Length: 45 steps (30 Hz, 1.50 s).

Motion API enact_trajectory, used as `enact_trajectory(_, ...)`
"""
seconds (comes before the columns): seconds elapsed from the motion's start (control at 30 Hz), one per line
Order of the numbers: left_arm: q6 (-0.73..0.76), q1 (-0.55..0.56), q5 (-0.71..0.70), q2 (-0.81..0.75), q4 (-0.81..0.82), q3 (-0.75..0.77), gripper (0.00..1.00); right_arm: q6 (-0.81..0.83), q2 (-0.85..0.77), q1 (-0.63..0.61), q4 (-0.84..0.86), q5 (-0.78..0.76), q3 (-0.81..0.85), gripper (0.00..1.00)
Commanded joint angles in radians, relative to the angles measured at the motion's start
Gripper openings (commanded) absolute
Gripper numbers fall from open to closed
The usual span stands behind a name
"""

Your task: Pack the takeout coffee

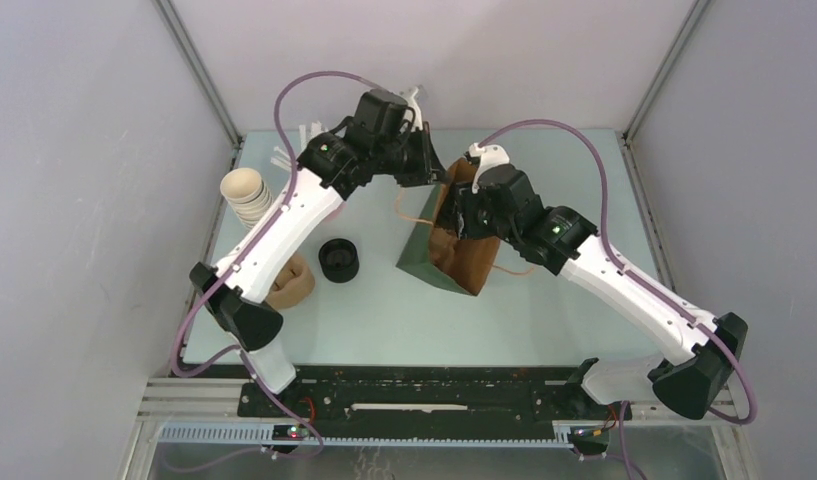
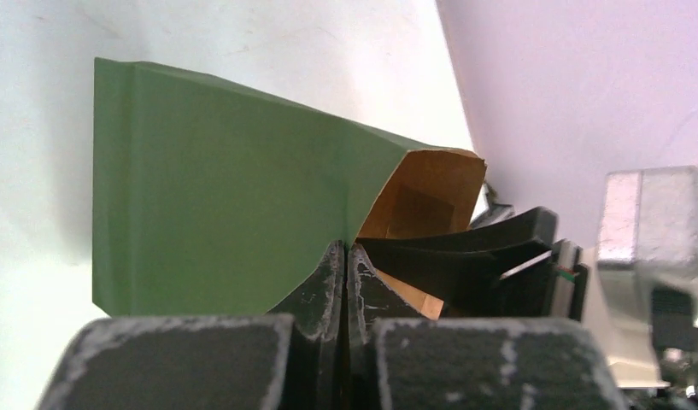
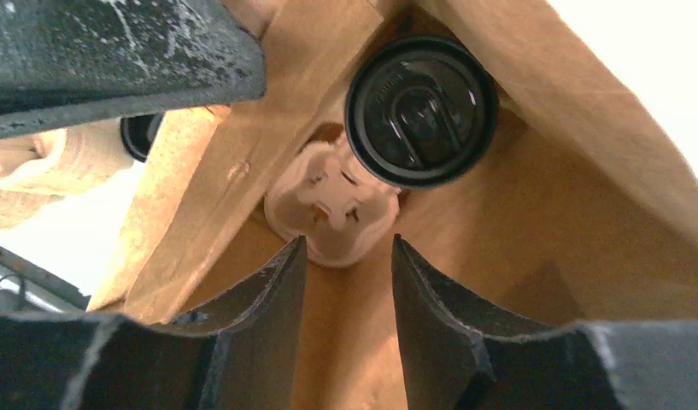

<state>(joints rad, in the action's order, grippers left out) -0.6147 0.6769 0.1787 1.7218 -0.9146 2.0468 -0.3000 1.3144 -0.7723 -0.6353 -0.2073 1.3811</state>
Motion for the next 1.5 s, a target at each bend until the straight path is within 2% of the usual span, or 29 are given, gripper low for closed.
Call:
enact_trajectory(0.0,-0.135,0.004,0.128,-0.054,0.206,-0.137,0.00,0.021,-0.022,-0.002,0.142,-0.058,-0.068,0.48)
enact_trajectory(0.27,-0.258,-0.030,0.207,-0.082,0.327,-0.282,0.00,0.015,0.056,0.003,0.154,-0.160,-0.119,0.50)
enact_trajectory(0.4,-0.320,-0.034,0.230,-0.116,0.423,-0.374,0.00,-0.031,0.081,0.002,0.115,-0.198,-0.118,0.45)
enact_trajectory(0.5,-0.326,-0.035,0.216,-0.133,0.450,-0.381,0.00,-0.076,0.076,0.005,0.043,-0.234,-0.122,0.43)
enact_trajectory(0.6,-0.346,-0.034,0.214,-0.141,0.477,-0.395,0.00,-0.080,0.083,0.035,0.062,-0.195,-0.126,0.43)
enact_trajectory(0.87,-0.428,-0.050,0.216,-0.187,0.591,-0.515,0.00,-0.149,0.175,0.081,0.055,-0.164,-0.050,0.35)
enact_trajectory(1.1,-0.442,-0.067,0.237,-0.184,0.607,-0.534,0.00,-0.153,0.182,0.097,-0.005,-0.224,-0.040,0.38)
enact_trajectory(1.47,-0.445,-0.087,0.246,-0.190,0.617,-0.556,0.00,-0.146,0.242,0.103,-0.003,-0.170,-0.053,0.37)
